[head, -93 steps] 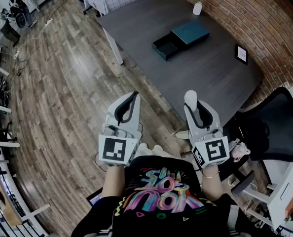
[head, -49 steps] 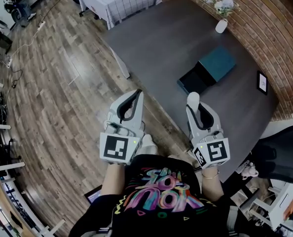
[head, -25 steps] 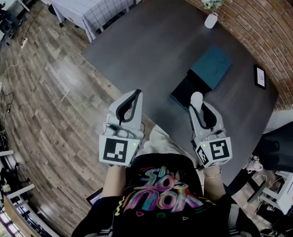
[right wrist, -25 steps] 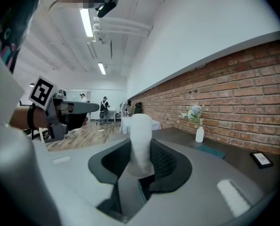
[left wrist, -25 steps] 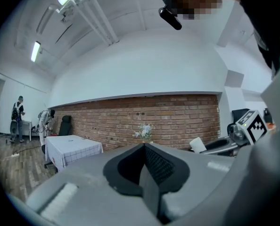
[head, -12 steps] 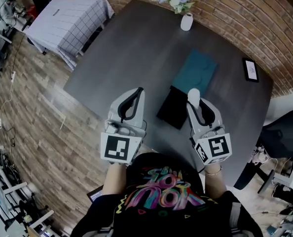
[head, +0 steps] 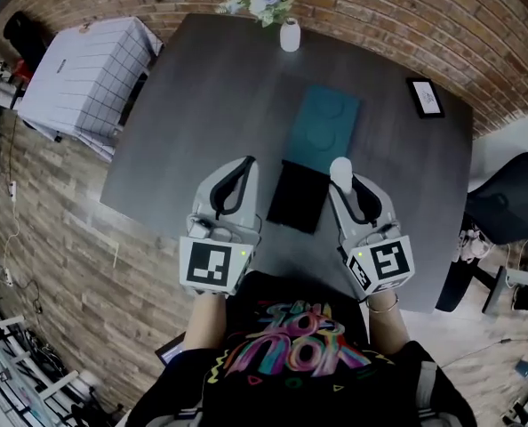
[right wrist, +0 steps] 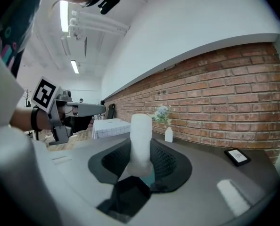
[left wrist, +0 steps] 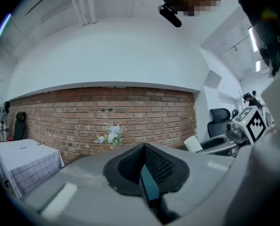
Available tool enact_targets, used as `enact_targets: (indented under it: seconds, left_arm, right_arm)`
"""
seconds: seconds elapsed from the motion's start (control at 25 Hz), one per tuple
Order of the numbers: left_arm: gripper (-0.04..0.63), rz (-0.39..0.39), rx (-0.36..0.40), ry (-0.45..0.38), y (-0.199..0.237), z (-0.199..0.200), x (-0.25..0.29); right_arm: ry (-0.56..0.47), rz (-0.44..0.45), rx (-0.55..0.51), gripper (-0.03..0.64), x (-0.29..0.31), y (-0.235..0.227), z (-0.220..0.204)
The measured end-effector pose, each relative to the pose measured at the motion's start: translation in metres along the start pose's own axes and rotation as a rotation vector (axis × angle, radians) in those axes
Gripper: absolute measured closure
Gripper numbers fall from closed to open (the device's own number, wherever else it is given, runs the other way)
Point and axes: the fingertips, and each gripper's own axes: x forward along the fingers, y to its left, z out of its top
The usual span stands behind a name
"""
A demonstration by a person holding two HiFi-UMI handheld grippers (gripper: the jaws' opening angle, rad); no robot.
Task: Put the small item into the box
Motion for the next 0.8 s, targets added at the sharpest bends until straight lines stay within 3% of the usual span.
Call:
enact_targets:
  seconds: [0.44,0.8]
  left_arm:
    - [0.595,-0.185,0.002,-0.011,0.001,0.007,0.039]
    - [0.595,-0.249,-0.012,-0.007,0.007,0.003,0.051]
  right_arm:
    - [0.008,-0.168,0.026,0.488,0.003,-0.009,0.005]
    - [0.019,-0.245,0.035,0.488,0.006,-0.015,0.003]
